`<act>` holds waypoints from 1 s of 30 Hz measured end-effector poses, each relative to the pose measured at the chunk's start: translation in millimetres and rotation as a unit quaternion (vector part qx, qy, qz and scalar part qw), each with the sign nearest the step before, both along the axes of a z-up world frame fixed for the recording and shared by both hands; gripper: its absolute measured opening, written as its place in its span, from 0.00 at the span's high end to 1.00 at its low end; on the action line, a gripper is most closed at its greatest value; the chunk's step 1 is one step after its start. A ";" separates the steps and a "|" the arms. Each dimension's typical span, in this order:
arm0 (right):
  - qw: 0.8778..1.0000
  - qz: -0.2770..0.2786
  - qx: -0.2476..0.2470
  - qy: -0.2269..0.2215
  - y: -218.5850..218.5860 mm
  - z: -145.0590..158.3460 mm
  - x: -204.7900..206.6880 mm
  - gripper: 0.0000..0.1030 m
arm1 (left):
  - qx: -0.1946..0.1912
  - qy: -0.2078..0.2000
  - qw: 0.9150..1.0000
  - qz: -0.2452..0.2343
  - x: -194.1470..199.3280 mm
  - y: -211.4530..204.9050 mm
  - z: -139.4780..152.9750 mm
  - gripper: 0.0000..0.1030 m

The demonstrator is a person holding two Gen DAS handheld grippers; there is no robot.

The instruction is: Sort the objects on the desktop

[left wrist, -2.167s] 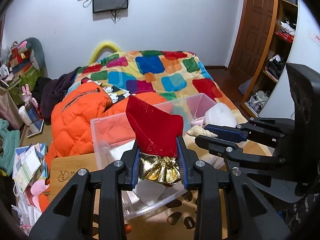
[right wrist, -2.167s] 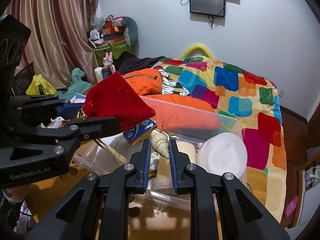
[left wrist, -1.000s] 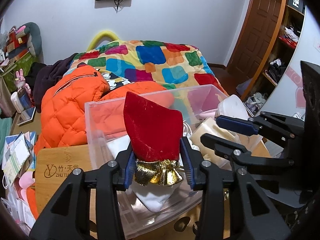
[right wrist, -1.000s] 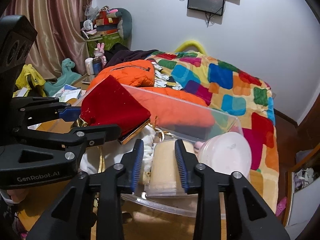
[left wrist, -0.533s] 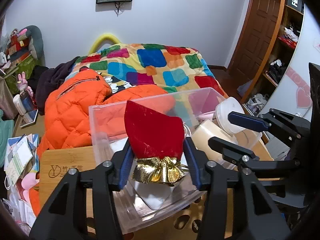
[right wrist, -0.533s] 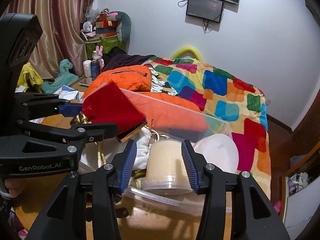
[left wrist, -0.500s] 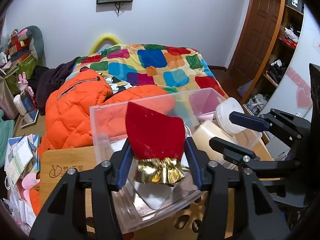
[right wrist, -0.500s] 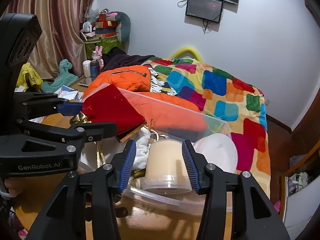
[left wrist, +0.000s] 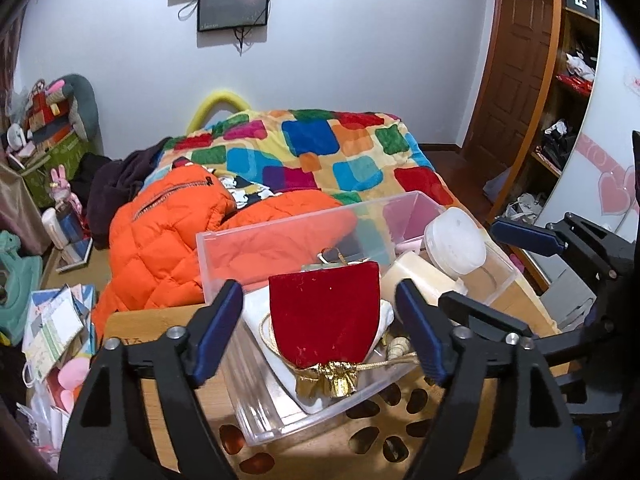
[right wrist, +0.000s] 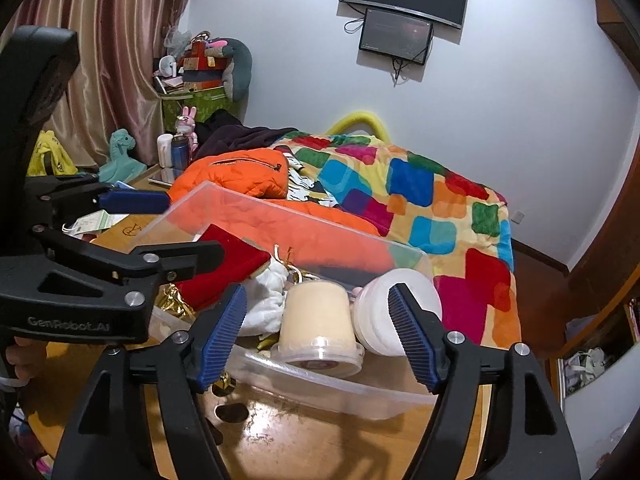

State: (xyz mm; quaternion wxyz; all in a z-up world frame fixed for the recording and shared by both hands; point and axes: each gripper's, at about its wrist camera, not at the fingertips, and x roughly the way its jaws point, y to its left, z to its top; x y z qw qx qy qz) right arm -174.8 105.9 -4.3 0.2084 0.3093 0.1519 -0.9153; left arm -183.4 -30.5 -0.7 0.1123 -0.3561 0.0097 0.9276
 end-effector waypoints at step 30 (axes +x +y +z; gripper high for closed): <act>0.993 -0.085 -0.067 -0.043 52.2 -3.2 59.4 0.11 | 0.018 0.038 0.999 0.034 73.1 1.6 1.9 0.05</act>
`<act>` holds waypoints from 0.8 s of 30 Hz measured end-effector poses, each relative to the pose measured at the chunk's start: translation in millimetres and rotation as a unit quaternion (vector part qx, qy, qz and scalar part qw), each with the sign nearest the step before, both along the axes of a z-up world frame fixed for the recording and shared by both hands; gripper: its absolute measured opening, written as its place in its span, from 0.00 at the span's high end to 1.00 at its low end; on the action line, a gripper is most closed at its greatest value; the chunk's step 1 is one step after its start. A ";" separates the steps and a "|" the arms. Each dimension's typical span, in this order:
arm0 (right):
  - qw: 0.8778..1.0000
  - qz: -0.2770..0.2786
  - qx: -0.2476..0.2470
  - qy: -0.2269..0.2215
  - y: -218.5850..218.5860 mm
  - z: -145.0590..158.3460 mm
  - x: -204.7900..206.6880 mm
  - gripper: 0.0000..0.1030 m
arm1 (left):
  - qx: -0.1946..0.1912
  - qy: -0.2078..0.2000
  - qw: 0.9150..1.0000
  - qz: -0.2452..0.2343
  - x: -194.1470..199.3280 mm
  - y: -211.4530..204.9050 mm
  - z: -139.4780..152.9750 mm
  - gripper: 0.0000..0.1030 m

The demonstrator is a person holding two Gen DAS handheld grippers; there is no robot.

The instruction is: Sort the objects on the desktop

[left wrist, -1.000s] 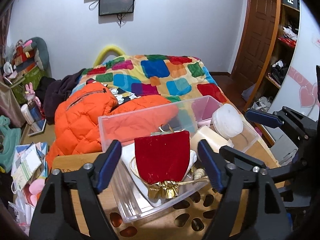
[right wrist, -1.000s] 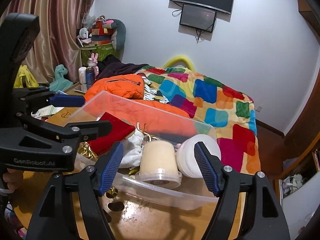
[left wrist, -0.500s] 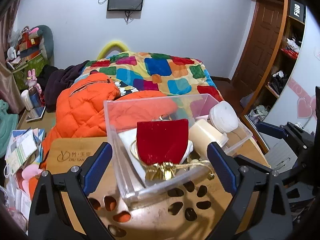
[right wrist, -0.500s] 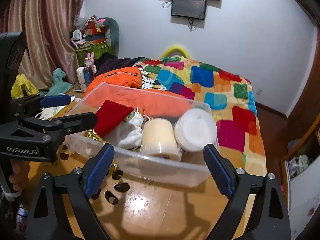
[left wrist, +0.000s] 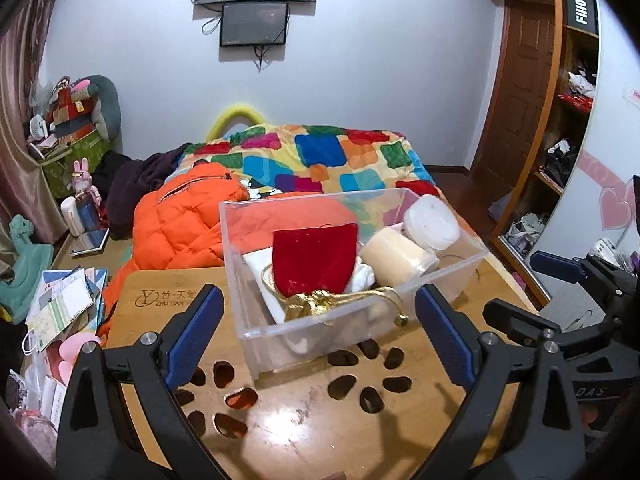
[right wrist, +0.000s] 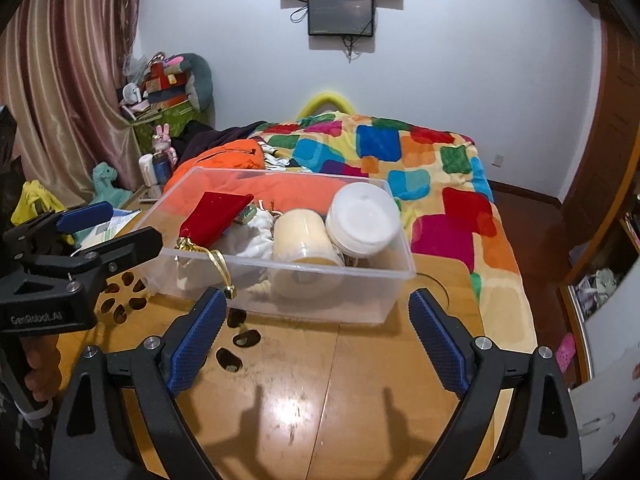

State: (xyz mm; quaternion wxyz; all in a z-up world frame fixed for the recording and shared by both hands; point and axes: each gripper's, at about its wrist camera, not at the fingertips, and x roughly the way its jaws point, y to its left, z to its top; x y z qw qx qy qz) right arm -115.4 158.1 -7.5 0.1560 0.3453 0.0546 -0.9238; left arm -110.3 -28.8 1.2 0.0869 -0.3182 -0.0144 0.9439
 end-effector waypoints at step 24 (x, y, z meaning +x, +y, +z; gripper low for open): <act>0.999 -0.027 -0.021 0.014 20.2 -0.7 40.9 0.01 | 0.026 0.008 1.000 0.002 43.1 9.4 -2.7 0.02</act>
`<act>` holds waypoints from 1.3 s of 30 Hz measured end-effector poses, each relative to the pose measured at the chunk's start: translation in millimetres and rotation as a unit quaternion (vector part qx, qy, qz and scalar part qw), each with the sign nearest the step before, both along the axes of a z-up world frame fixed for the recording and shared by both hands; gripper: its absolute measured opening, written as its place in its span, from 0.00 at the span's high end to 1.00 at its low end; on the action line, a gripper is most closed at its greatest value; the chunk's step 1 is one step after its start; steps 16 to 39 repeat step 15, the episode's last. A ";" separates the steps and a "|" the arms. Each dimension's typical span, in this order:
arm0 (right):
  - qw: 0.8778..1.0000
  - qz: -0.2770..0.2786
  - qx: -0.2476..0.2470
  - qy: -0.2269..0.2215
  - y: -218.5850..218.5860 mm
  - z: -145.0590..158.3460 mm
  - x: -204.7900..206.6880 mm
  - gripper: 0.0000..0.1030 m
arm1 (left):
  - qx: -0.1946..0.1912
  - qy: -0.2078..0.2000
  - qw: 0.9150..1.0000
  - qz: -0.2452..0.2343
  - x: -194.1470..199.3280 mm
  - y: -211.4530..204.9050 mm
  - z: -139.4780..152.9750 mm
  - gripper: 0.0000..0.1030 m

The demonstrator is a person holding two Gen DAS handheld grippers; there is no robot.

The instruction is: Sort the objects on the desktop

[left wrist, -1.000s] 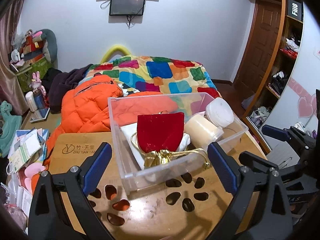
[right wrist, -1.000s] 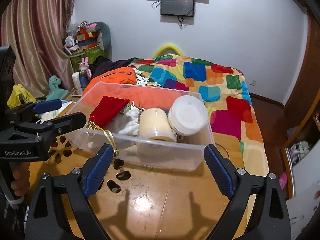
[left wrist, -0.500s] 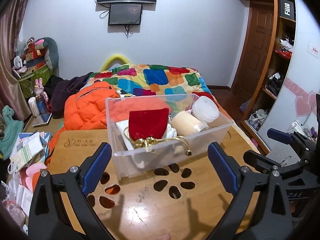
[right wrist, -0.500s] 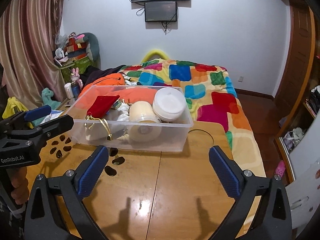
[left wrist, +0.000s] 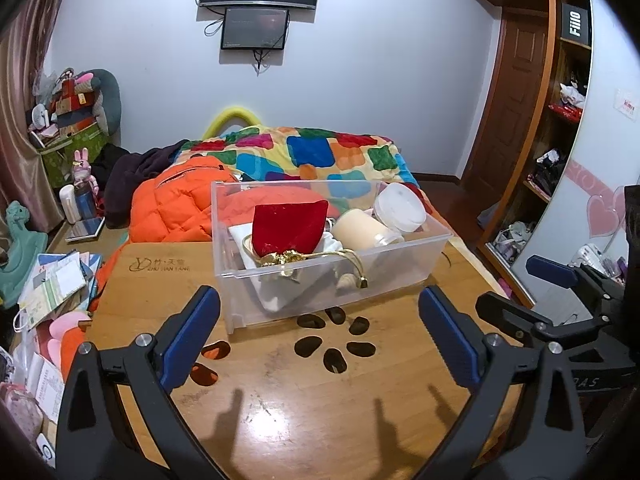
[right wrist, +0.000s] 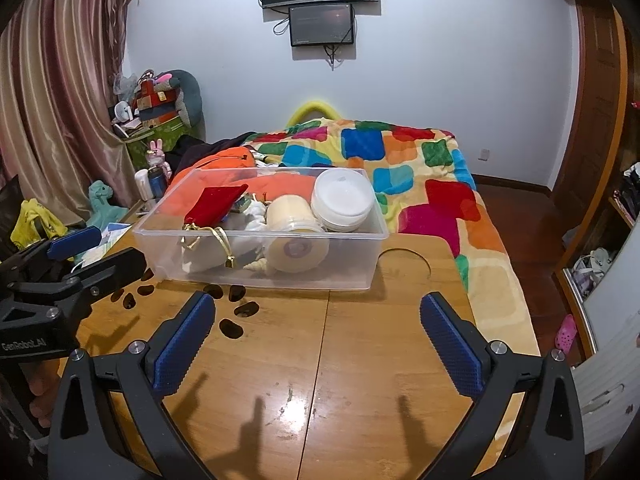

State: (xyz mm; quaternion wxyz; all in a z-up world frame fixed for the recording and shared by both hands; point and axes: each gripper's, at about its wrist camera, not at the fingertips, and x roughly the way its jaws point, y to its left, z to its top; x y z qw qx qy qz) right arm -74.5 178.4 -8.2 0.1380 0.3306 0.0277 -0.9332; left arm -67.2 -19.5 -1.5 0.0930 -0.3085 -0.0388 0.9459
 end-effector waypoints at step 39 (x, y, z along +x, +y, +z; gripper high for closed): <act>1.000 0.007 0.015 0.011 -2.1 2.9 6.9 0.01 | 0.006 0.002 1.000 0.009 2.9 -3.8 -0.7 0.02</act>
